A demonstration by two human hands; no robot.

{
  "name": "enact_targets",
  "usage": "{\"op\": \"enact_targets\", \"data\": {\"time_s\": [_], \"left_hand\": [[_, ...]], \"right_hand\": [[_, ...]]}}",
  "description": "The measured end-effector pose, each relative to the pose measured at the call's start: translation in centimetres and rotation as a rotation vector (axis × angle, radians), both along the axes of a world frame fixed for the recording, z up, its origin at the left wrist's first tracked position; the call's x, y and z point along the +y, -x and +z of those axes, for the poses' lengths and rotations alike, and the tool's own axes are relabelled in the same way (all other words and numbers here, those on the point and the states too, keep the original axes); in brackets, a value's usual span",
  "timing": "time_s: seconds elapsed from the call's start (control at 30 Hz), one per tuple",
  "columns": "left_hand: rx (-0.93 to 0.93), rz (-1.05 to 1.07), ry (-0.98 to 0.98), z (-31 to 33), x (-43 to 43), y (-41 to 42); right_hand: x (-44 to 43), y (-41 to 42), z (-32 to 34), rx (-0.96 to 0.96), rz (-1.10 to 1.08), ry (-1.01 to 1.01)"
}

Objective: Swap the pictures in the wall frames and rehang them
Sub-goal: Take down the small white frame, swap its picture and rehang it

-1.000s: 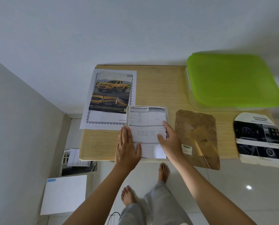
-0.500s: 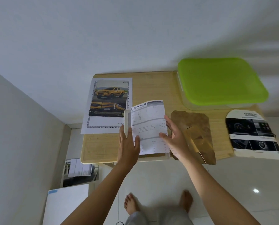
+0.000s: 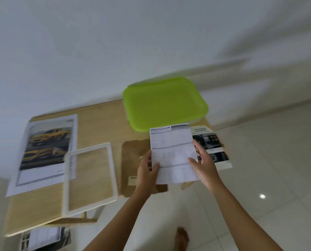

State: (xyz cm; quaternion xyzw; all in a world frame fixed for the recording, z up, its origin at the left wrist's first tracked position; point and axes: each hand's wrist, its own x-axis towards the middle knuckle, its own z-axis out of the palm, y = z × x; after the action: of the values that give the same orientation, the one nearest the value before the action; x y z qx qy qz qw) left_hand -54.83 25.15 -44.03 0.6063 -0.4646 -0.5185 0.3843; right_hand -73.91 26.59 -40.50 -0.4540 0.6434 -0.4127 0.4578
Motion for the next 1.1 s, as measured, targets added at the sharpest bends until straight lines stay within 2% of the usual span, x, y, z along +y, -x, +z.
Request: {"op": "enact_targets", "data": {"time_s": [0.17, 0.43, 0.57, 0.67, 0.8, 1.1], "left_hand": [[0.009, -0.1, -0.061, -0.9, -0.5, 8.3], [-0.038, -0.125, -0.123, -2.8, -2.3, 15.0], [-0.074, -0.09, -0.139, -3.1, -2.7, 16.2], [-0.172, -0.069, -0.111, -3.0, -3.1, 16.6], [-0.274, -0.102, -0.091, -2.8, -3.2, 17.0], [-0.379, -0.143, 0.015, -3.2, -3.0, 16.6]], "right_hand": [[0.3, 8.1, -1.6, 0.118, -0.098, -0.124], [-3.0, 14.9, -3.4, 0.227, -0.07, -0.184], [-4.5, 15.9, -4.6, 0.32, -0.051, -0.207], [-5.0, 16.1, -5.4, 0.395, -0.016, -0.211], [-5.1, 16.1, -6.1, 0.431, 0.008, -0.205], [-4.7, 15.5, -6.3, 0.572, 0.055, -0.186]]}}
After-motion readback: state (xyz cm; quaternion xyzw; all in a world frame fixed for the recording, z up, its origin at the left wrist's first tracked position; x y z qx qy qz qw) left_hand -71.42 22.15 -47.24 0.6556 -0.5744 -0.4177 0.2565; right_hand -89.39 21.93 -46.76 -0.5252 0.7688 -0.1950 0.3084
